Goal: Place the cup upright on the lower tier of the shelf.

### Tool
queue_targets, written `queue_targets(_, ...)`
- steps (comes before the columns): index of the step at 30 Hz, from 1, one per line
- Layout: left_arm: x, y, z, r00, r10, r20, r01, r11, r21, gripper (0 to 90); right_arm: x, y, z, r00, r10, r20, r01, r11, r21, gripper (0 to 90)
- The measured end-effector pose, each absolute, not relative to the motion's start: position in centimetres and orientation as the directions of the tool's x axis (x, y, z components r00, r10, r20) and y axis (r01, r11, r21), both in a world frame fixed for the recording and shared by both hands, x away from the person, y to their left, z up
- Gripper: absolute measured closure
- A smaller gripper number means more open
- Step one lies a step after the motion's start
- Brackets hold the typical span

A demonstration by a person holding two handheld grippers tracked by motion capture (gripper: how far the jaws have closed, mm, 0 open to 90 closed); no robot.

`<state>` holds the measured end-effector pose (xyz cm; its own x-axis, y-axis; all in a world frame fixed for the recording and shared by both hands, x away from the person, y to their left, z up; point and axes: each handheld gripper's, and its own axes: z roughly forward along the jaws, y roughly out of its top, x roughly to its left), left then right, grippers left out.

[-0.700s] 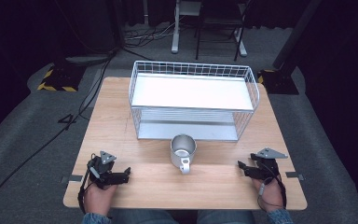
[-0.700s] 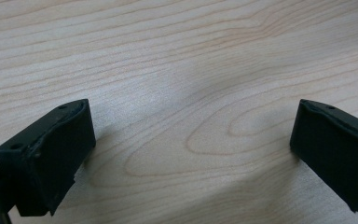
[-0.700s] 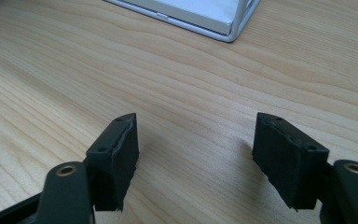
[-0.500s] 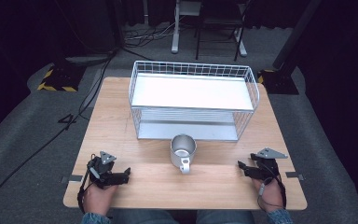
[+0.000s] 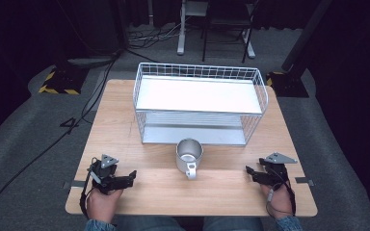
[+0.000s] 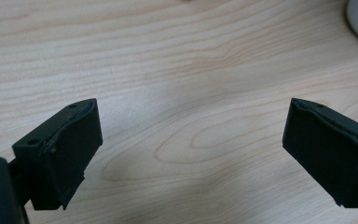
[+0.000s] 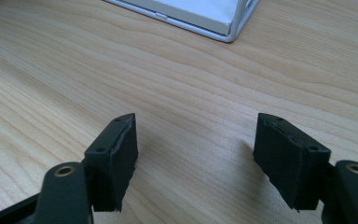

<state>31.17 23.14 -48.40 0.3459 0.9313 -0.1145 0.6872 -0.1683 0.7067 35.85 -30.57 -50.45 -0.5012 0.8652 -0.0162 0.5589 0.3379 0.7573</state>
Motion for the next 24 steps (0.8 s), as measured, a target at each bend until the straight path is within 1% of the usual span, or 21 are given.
queue_targets(3,30.6,22.5,-47.4,0.35,0.93,-0.112,0.669,-0.165,0.725,7.1,35.8,-30.6,-50.5,-0.501,0.865,-0.018,0.558,0.339,0.758,30.6)
queue_targets(4,30.1,21.9,-46.6,0.349,0.928,-0.127,0.662,-0.149,0.734,9.9,35.8,-30.6,-50.5,-0.501,0.865,-0.016,0.559,0.338,0.757,30.6)
queue_targets(9,28.7,20.3,-45.6,0.366,0.922,-0.125,0.638,-0.15,0.755,11.0,35.9,-30.6,-50.5,-0.5,0.866,-0.01,0.563,0.334,0.756,30.1)
queue_targets(12,27.8,18.7,-44.8,0.389,0.915,-0.108,0.612,-0.169,0.773,11.0,35.9,-30.6,-50.5,-0.501,0.866,-0.01,0.563,0.335,0.756,30.2)
queue_targets(13,27.3,17.8,-44.2,0.398,0.913,-0.093,0.585,-0.174,0.792,11.0,35.9,-30.6,-50.5,-0.501,0.865,-0.01,0.563,0.335,0.756,30.2)
queue_targets(14,27.3,17.8,-44.2,0.398,0.913,-0.093,0.585,-0.174,0.792,11.1,35.9,-30.6,-50.5,-0.501,0.865,-0.01,0.563,0.335,0.756,30.2)
queue_targets(20,25.6,13.7,-42.8,0.48,0.874,-0.074,0.507,-0.208,0.837,11.6,35.9,-30.7,-50.5,-0.502,0.865,-0.008,0.563,0.334,0.756,30.2)
queue_targets(22,25.5,13.3,-42.6,0.484,0.873,-0.067,0.5,-0.212,0.84,11.6,35.9,-30.7,-50.5,-0.502,0.865,-0.008,0.563,0.334,0.756,30.2)
queue_targets(24,25.2,12.5,-42.4,0.472,0.881,-0.032,0.474,-0.223,0.852,11.6,35.9,-30.7,-50.5,-0.502,0.865,-0.009,0.563,0.334,0.755,30.2)
